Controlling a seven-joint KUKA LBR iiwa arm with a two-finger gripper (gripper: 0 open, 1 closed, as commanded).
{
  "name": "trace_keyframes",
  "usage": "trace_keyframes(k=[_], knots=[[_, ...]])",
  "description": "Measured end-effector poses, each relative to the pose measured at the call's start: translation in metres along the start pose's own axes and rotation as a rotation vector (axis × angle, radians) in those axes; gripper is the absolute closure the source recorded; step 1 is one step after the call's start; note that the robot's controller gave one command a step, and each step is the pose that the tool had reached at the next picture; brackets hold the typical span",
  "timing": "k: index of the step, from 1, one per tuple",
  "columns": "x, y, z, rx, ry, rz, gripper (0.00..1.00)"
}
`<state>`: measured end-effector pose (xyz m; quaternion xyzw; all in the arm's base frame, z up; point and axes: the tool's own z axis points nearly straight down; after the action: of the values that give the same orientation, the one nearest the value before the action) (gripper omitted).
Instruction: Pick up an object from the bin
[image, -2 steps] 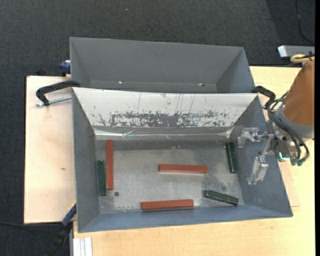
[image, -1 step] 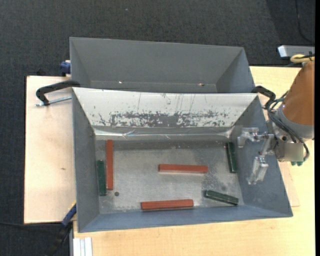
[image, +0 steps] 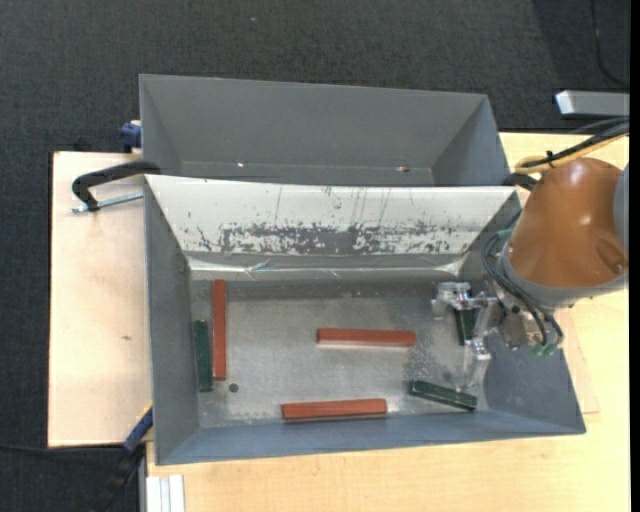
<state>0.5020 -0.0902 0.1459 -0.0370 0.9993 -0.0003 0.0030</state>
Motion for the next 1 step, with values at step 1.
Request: trace_keyframes(k=[1], knots=[[-0.0147, 0.0717, -0.0136, -0.004, -0.008, -0.016, 0.00]])
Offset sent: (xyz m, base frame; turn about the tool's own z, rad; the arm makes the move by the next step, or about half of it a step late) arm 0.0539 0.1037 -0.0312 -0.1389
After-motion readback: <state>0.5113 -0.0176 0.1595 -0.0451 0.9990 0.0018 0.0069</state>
